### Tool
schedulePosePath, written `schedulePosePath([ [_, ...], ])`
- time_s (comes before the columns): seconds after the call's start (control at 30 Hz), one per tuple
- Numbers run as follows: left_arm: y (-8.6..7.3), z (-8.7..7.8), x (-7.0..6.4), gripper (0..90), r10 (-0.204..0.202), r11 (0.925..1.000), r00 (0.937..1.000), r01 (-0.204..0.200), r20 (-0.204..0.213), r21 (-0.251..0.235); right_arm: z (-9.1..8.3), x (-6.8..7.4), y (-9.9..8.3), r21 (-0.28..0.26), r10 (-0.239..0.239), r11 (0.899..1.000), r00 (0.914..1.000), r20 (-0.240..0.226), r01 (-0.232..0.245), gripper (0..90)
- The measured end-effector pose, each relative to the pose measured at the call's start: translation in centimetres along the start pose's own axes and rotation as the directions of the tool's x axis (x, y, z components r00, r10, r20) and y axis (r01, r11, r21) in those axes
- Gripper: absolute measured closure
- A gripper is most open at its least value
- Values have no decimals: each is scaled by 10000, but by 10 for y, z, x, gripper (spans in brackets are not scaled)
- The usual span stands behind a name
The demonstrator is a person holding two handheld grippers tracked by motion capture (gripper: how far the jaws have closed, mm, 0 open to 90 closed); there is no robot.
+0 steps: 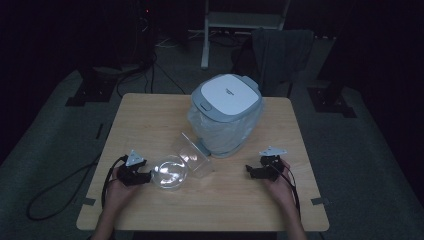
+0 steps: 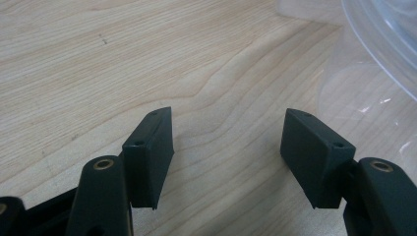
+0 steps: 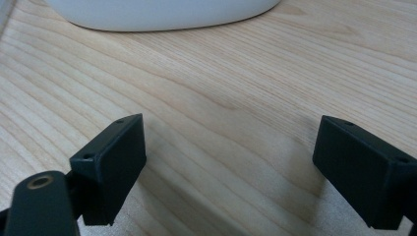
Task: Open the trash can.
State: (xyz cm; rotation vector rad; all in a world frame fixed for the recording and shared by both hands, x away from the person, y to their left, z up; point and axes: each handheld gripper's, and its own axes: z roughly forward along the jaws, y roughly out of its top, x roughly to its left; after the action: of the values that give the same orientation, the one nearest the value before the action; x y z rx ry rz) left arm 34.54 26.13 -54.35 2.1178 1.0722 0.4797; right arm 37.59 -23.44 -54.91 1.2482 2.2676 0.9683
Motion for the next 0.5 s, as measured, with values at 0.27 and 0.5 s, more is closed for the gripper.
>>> schedulePosePath([
  [0.27,-1,-1,0,380,68,10000,10000,-68,50,9,-1,2,-1,-9,101,9999,9999,82,-101,130],
  [0.5,0,-2,-1,388,107,9998,9999,-109,102,147,-1,2,-1,-16,114,9999,9999,102,-114,130],
])
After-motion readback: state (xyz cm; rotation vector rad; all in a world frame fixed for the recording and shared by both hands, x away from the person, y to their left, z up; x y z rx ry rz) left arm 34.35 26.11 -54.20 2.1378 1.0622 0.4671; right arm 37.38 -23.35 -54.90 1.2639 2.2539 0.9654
